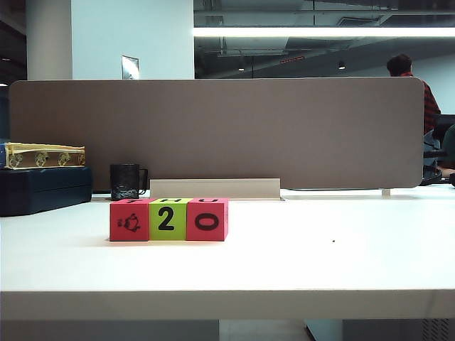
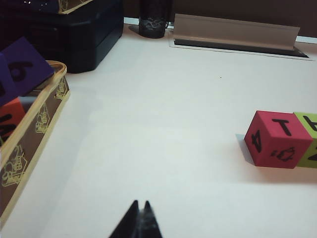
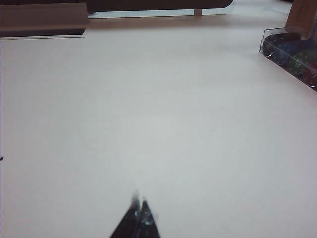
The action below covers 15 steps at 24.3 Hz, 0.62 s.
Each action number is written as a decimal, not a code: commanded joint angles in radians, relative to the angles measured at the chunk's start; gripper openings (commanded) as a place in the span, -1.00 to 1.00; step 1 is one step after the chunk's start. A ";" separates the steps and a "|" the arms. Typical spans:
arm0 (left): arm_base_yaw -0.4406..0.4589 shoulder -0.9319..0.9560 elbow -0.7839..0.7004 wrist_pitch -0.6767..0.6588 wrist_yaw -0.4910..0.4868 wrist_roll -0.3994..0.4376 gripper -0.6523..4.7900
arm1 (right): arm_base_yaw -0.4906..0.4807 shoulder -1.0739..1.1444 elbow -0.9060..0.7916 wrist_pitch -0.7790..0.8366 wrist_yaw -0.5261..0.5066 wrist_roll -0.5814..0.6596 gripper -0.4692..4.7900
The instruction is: Select the appropriate blocks from the scattered letter blocks on the table and arrange them in a row to spell out "THU".
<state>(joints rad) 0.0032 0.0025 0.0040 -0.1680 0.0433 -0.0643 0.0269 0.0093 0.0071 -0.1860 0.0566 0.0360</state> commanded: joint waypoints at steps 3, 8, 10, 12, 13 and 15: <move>0.000 0.000 0.002 -0.011 0.005 0.004 -0.78 | 0.000 -0.011 -0.006 -0.002 -0.014 -0.003 -0.84; 0.000 0.000 0.002 -0.011 0.005 0.004 -0.78 | 0.000 -0.011 -0.006 0.003 -0.018 -0.007 -0.84; 0.000 0.000 0.002 -0.011 0.005 0.004 -0.78 | 0.002 -0.011 -0.006 0.004 -0.018 -0.007 -0.84; 0.000 0.000 0.002 -0.011 0.005 0.004 -0.78 | 0.002 -0.011 -0.006 0.004 -0.018 -0.007 -0.84; 0.000 0.000 0.002 -0.011 0.005 0.004 -0.78 | 0.002 -0.011 -0.006 0.004 -0.018 -0.007 -0.84; 0.000 0.000 0.002 -0.011 0.005 0.004 -0.78 | 0.002 -0.011 -0.006 0.004 -0.018 -0.007 -0.84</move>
<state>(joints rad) 0.0032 0.0025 0.0040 -0.1680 0.0433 -0.0643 0.0277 0.0093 0.0071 -0.1886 0.0410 0.0319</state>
